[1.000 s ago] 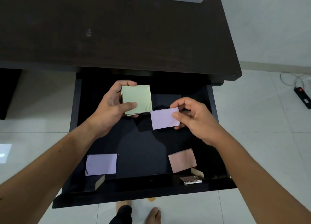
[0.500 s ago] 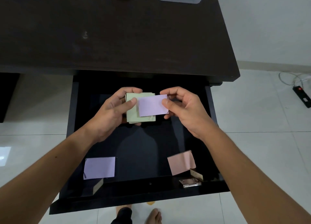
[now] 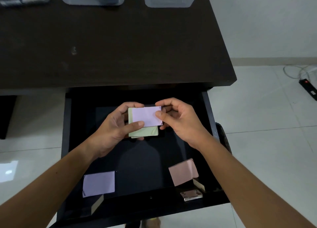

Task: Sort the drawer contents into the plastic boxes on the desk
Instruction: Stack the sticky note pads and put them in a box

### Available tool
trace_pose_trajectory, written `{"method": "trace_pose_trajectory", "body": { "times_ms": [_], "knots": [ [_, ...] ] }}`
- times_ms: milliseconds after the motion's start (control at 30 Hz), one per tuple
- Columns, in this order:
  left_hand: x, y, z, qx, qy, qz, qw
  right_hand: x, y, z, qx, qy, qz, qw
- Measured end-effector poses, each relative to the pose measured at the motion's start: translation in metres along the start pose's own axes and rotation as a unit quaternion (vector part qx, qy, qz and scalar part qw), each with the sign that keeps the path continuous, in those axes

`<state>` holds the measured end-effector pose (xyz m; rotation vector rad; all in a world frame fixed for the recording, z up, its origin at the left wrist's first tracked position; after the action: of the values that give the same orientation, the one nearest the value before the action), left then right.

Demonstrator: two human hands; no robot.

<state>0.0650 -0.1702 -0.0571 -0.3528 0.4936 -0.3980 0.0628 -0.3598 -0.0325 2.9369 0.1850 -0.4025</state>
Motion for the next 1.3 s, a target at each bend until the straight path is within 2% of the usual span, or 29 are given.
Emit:
{"method": "trace_pose_trajectory", "body": {
  "times_ms": [333,400,433,500,567,733,900,1100,1300],
  "knots": [
    [0.001,0.008,-0.004,-0.013,-0.015,0.033,0.999,0.003,0.004,0.008,0.021,-0.001,-0.007,1.0],
    [0.001,0.009,-0.001,-0.018,-0.021,0.039,0.999,-0.001,0.009,0.01,-0.012,-0.015,0.004,1.0],
    [0.001,0.01,0.001,-0.02,-0.024,0.042,0.999,-0.004,0.009,0.011,-0.067,-0.018,-0.007,0.998],
    [0.001,0.011,0.004,-0.021,-0.03,0.047,0.998,-0.012,0.001,0.02,-0.22,-0.03,-0.086,0.971],
    [0.002,0.012,0.005,-0.017,-0.035,0.049,0.998,-0.024,-0.006,0.031,-0.311,-0.05,-0.173,0.933],
    [0.005,0.013,0.003,-0.015,-0.031,0.042,0.999,-0.049,-0.006,0.042,-0.408,-0.067,-0.258,0.873],
    [0.006,0.012,0.002,-0.018,-0.028,0.035,0.999,-0.063,-0.01,0.045,-0.495,-0.029,-0.297,0.816],
    [0.004,0.012,0.0,-0.012,-0.033,0.035,0.999,-0.073,-0.018,0.041,-0.523,0.019,-0.308,0.794],
    [0.008,0.01,-0.002,-0.012,-0.039,0.034,0.999,-0.073,-0.018,0.039,-0.518,0.039,-0.302,0.8]
  ]
}}
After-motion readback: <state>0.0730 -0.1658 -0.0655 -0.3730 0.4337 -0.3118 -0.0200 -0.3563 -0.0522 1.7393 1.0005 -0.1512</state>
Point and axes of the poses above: each hand's wrist, its own x-axis towards the middle knuckle, its own y-axis out of the back of the hand, z = x × y, the point moved 8 cm from there along x, towards the middle knuckle, and after that the axes turned 6 degrees about -x, right-handed, at the moved point
